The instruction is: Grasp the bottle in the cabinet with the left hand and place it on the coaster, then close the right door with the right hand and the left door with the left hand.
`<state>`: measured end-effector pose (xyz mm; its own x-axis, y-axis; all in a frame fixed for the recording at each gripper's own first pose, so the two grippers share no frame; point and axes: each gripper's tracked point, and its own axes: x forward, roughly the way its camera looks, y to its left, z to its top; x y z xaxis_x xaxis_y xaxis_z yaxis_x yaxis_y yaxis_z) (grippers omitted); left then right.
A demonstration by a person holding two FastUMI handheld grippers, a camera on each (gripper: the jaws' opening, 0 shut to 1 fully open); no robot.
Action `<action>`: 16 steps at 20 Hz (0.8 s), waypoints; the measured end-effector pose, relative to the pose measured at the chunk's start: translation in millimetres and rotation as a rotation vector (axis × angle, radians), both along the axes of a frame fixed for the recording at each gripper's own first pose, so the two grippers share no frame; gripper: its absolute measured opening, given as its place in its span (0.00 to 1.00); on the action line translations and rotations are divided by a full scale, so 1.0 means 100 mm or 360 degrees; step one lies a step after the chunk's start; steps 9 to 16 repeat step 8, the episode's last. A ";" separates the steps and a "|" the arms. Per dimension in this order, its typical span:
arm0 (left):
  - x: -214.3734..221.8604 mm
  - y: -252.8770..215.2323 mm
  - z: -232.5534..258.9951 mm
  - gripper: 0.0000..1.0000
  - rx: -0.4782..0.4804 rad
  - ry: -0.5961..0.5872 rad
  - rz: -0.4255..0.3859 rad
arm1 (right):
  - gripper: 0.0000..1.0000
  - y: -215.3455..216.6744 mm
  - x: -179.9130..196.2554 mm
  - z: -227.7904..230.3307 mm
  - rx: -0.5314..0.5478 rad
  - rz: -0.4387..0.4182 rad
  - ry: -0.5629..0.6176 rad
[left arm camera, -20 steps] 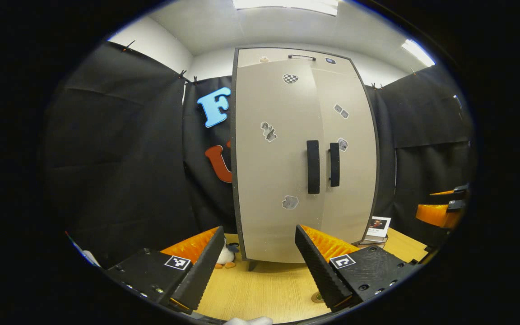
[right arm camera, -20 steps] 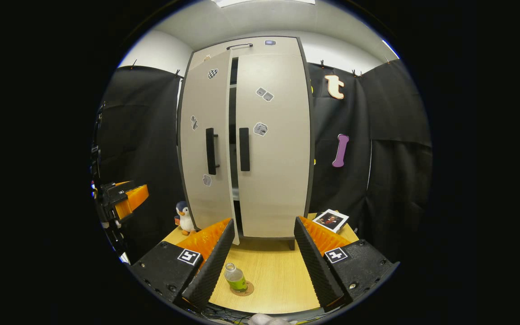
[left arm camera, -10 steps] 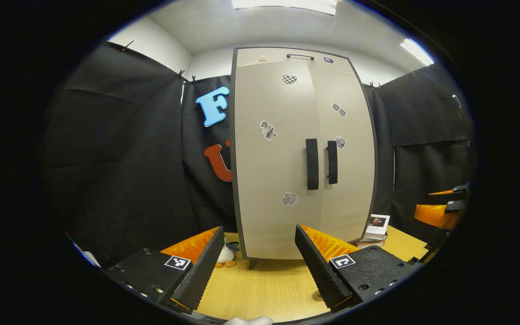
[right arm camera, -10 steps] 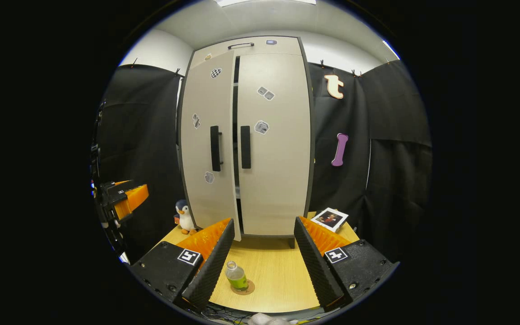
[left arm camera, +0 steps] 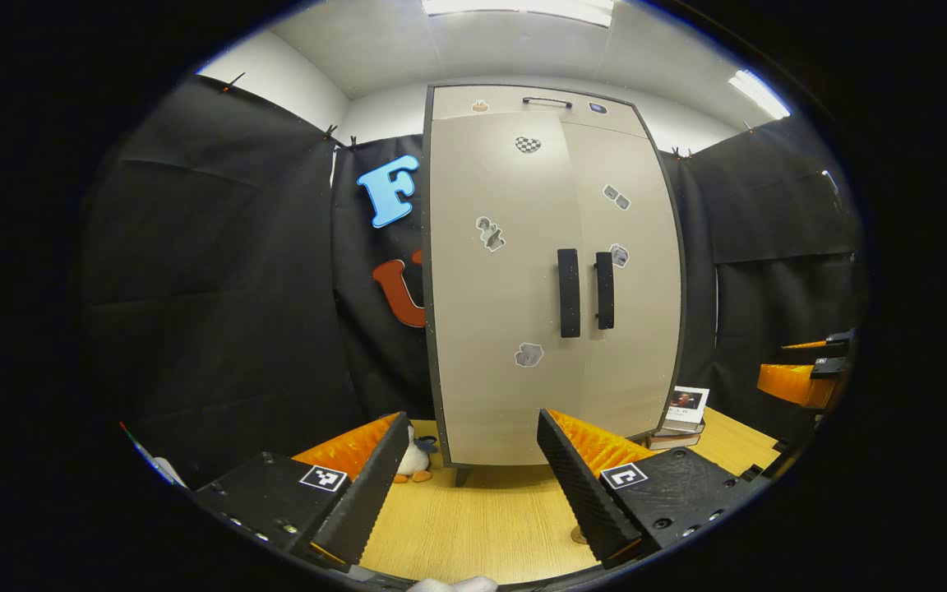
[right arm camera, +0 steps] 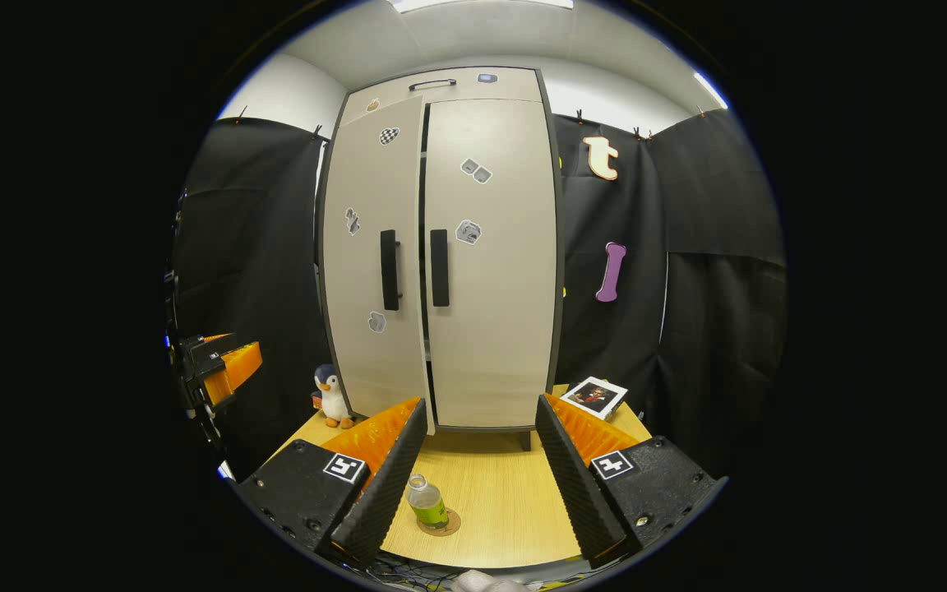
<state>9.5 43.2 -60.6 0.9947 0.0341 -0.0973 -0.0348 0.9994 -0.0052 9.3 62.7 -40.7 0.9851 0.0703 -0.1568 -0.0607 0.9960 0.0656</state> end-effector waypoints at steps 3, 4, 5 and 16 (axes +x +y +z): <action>-0.05 -0.01 0.02 0.96 -0.0004 -0.0001 0.0002 | 0.82 0.02 -0.02 -0.02 0.0007 0.0014 0.0006; -0.07 -0.01 0.03 0.96 -0.0004 -0.0003 0.0002 | 0.82 0.03 -0.01 -0.01 0.0011 0.0017 0.0000; -0.08 -0.01 0.04 0.96 0.0003 -0.0008 0.0007 | 0.82 0.03 0.00 0.00 0.0014 0.0023 -0.0008; -0.11 0.01 0.06 0.96 0.0016 -0.0010 0.0027 | 0.82 0.03 0.00 0.04 0.0014 0.0037 -0.0025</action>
